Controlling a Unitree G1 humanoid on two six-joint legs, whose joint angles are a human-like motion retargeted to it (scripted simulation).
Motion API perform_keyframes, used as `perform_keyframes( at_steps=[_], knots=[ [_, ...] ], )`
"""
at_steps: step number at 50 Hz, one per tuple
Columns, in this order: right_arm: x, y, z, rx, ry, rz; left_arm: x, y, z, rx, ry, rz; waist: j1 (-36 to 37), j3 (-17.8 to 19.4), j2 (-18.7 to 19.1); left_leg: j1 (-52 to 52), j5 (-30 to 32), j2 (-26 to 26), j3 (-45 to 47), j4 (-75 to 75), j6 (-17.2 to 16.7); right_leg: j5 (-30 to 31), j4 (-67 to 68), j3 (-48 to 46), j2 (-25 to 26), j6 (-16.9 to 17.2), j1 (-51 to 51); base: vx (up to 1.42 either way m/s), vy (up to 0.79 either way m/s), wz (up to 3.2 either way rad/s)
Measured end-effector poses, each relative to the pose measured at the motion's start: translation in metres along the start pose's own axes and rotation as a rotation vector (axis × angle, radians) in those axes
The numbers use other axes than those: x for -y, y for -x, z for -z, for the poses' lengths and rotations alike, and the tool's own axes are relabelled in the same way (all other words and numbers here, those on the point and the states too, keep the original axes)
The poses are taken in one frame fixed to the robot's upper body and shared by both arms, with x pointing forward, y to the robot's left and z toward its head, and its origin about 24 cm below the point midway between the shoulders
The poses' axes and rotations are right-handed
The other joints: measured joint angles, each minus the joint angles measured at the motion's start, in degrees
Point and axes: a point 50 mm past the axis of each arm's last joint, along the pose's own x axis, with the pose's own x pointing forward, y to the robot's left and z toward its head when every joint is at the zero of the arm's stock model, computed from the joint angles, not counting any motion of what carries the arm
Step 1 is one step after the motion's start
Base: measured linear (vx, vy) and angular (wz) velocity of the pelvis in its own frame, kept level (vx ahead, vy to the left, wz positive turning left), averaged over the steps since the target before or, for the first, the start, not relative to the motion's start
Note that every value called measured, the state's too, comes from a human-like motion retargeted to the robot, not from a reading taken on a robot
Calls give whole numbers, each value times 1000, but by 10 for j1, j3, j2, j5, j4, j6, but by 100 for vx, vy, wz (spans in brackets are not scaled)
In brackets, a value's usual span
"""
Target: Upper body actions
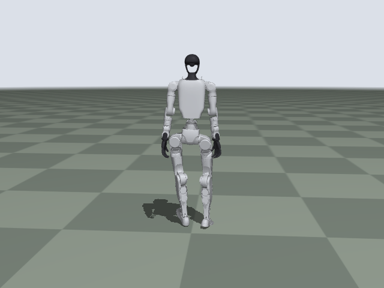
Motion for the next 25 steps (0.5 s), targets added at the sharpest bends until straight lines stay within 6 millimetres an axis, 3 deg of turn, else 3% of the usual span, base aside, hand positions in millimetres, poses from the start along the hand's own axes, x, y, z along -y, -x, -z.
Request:
perform_keyframes(
  at_steps=[5, 10, 17, 25],
  knots=[
    [4, 0, -8, 42, 61, 67, -10, 0, -2, 8, 1, -23, -14, 19, 8, 4, 0, 18, 8, -3, 5, -18, 33, -17, 16, -5, 4, -2, 0, -11],
    [0, 0, 3, 13, 36, 64, -16, 1, -3, 9, 14, -41, -28, 20, 2, 2, 4, 18, -5, -4, 8, -10, 25, 16, 37, 4, 19, 0, -4, 22],
    [-7, 2, 29, -107, -49, -4, -10, 0, 3, -9, 46, -26, -16, -4, -16, -6, 4, 1, -12, -6, 5, -5, -32, -27, 21, -5, 31, 3, -4, 4],
    [-1, 1, 21, -86, -80, 0, 0, 0, 0, 0, 22, 10, -36, -6, -5, -10, 13, 13, -19, -4, 2, 6, -65, -63, 31, -13, 49, -3, -6, 17]
  ],
)
